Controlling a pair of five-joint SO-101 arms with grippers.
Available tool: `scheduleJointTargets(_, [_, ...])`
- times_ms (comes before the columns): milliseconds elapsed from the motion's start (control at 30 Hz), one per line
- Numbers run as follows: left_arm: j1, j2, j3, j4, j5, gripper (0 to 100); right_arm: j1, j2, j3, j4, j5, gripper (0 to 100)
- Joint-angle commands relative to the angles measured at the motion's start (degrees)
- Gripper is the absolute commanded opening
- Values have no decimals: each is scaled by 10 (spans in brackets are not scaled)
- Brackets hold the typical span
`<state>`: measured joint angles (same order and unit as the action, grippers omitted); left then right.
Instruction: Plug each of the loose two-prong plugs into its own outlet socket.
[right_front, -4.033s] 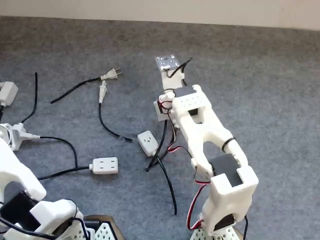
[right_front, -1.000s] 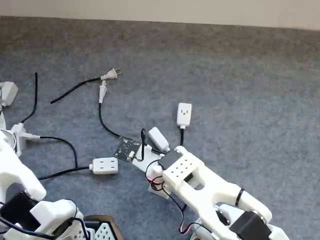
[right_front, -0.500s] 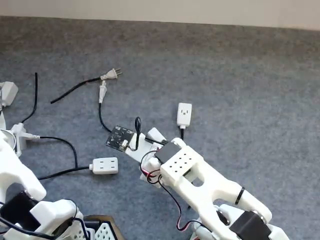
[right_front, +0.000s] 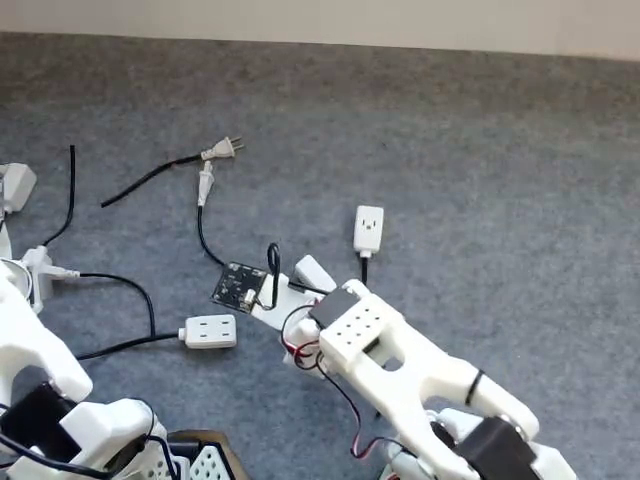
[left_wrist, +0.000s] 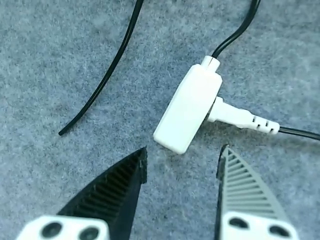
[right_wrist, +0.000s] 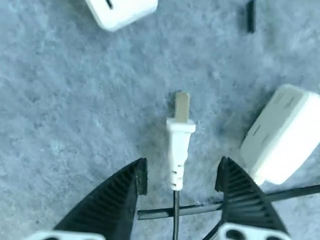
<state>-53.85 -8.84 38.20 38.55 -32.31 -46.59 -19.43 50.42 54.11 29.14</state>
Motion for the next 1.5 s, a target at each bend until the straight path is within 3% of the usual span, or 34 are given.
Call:
scheduleJointTargets(0, [-6, -3, -1, -6, -3, 239, 42, 55, -44, -8, 19, 217])
scheduleJointTargets(433, [-7, -3, 8, -8, -3, 239, 49, 78, -65, -10, 22, 207])
scheduleJointTargets(633, [-7, -4, 10, -8, -3, 239, 50, 78, -65, -10, 22, 12])
scheduleJointTargets(900, [-7, -8, 7, -8, -3, 236, 54, 73, -65, -7, 21, 4])
scheduleJointTargets(1000, [-6, -10, 6, -7, -17, 236, 57, 73, -86, 30, 22, 4])
scheduleJointTargets(1100, [5, -26, 0, 0, -77, 235, 63, 72, -166, 111, -2, 4])
scheduleJointTargets(1267, [61, -104, -39, 192, -108, 238, 51, -7, -262, 133, -94, 4])
scheduleJointTargets(1467, [167, -233, -95, 396, -123, 239, 24, -199, -110, 46, -135, 4])
